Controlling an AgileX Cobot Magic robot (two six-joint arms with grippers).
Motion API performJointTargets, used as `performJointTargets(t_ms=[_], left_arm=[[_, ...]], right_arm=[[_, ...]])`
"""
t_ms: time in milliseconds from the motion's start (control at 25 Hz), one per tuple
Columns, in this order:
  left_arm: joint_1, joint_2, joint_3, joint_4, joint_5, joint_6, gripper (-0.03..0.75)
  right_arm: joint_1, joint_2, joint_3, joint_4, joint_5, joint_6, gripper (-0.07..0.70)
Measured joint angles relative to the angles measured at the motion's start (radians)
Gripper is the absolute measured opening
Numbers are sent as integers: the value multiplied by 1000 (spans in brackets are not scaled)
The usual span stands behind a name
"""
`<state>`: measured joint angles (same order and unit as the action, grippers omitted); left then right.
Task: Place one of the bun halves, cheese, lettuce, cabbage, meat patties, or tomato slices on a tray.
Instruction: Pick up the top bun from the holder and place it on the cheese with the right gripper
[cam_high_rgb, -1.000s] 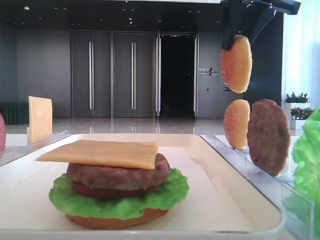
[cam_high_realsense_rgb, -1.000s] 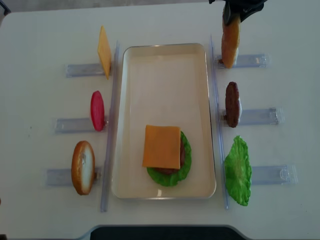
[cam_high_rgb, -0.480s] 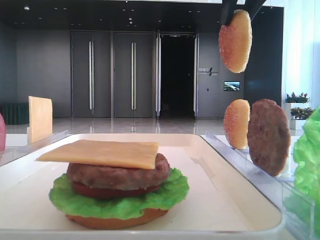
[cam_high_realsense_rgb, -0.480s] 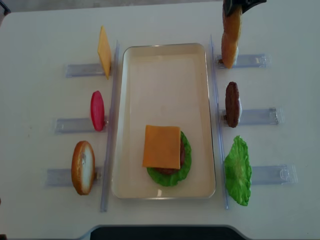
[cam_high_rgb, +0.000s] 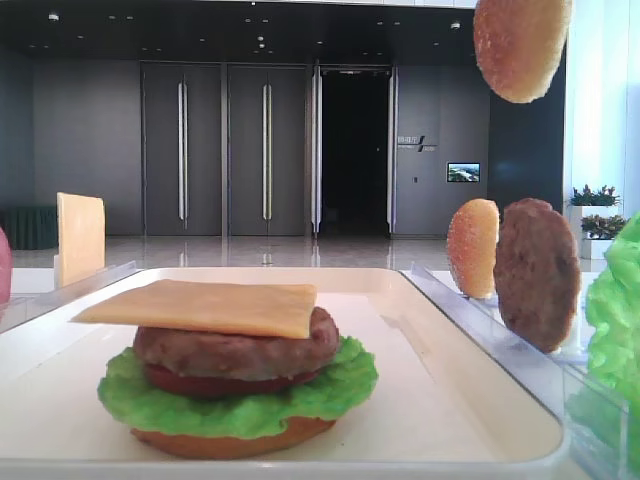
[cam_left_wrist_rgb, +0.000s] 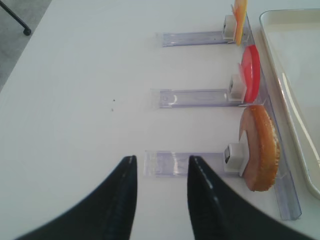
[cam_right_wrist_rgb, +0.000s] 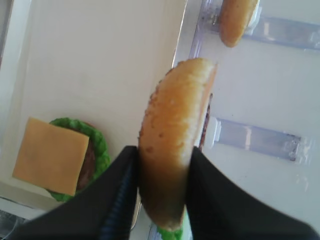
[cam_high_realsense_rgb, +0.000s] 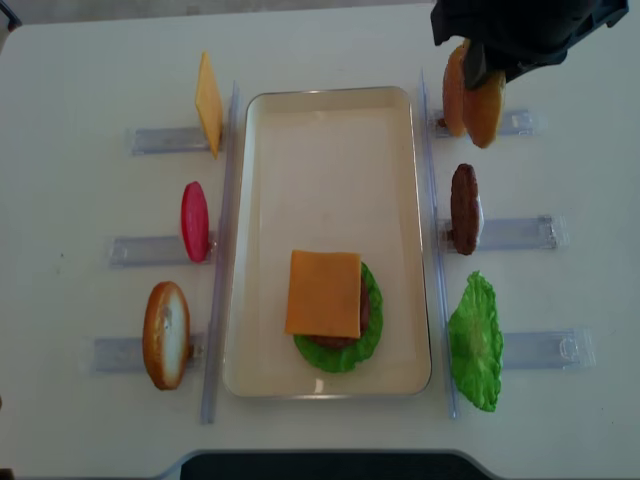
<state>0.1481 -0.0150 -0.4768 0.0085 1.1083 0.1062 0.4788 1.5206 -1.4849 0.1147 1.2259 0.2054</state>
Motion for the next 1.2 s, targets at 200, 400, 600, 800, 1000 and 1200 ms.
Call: performJointTargets(t_ms=[200, 400, 600, 800, 1000, 1200], left_arm=[[0, 0, 0, 0, 0, 0, 265], [0, 0, 0, 0, 0, 0, 265], [0, 0, 0, 1, 0, -2, 265], [0, 0, 0, 1, 0, -2, 265], [0, 0, 0, 2, 0, -2, 265], [0, 0, 0, 3, 0, -2, 265]], right_arm=[[63, -114, 112, -7, 1, 42, 239], [145, -206, 215, -7, 1, 92, 239], [224, -287, 304, -7, 1, 154, 239], [285, -334, 351, -7, 3, 204, 239], [313, -335, 359, -17, 2, 224, 239], [313, -335, 359, -21, 2, 225, 239]])
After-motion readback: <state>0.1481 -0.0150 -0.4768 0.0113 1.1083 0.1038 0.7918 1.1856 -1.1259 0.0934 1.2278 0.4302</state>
